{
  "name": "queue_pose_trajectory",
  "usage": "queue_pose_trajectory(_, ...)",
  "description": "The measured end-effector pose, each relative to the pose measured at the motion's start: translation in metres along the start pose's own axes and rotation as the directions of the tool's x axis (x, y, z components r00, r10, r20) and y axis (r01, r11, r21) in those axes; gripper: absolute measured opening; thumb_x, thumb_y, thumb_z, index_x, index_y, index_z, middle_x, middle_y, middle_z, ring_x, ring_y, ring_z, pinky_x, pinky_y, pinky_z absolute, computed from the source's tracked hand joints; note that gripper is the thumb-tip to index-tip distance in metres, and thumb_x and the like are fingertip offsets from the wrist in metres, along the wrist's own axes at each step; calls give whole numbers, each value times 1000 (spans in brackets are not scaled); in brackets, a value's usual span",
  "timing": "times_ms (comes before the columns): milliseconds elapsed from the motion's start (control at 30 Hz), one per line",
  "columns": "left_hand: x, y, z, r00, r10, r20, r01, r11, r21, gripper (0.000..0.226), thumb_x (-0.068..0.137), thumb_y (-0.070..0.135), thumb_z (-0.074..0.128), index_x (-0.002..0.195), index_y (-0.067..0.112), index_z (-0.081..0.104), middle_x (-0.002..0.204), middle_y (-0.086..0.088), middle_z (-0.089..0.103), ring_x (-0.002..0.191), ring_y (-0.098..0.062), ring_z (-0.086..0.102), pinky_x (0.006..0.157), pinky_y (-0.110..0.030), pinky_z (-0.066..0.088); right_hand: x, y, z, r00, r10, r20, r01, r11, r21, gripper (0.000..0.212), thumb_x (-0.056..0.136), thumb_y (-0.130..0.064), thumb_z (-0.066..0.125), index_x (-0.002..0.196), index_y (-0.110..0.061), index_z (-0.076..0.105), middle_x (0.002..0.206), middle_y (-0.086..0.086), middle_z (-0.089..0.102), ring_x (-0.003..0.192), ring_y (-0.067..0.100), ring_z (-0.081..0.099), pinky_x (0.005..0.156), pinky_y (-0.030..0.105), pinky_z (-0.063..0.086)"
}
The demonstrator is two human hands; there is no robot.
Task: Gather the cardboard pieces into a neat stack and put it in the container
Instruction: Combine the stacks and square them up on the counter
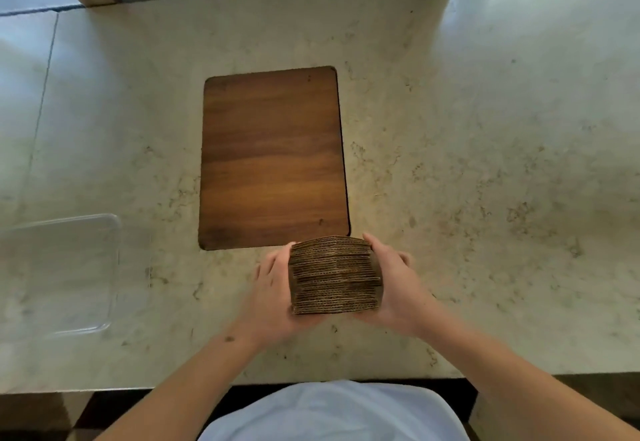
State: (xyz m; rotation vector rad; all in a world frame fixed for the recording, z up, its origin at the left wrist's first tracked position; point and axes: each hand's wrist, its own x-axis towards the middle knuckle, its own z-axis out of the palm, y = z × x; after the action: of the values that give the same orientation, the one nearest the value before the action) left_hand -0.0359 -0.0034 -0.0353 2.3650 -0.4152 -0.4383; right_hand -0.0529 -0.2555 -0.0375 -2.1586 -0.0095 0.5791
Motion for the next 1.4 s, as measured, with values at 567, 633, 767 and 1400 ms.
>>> queue_pose_trajectory(567,-31,-27,16,999,23,-28,-18,983,180,123,78,71,70,160,-4,16,170,-17,23,160,-32,12,127,-58,12,9,-7,26,985,-169,-27,151,933,-325,138,62,-83,73,164,-20,4,164,-4,20,155,4,-10,123,32,-12)
queue_pose_trajectory(633,-31,-31,14,999,30,-31,-23,980,199,123,78,71,69,161,-2,15,171,-16,20,160,-30,10,127,-58,11,7,-9,33,988,-156,-18,139,924,-357,136,64,-83,70,164,-18,5,164,-2,21,156,8,-8,124,38,-13)
queue_pose_trajectory(767,-29,-32,15,1000,7,-12,-5,975,224,123,80,72,67,163,2,10,172,-14,17,161,-27,6,127,-58,9,5,-7,42,994,-113,8,107,912,-395,133,66,-80,68,164,-18,3,169,-4,16,158,16,-8,126,50,-9)
queue_pose_trajectory(1400,-29,-28,3,999,-33,-19,33,999,33,142,70,81,71,160,21,-20,167,-13,26,157,-4,1,128,-35,-4,2,1,20,981,-196,11,193,954,-230,138,61,-86,72,159,-44,-16,160,-13,24,154,-2,-2,124,30,-12)
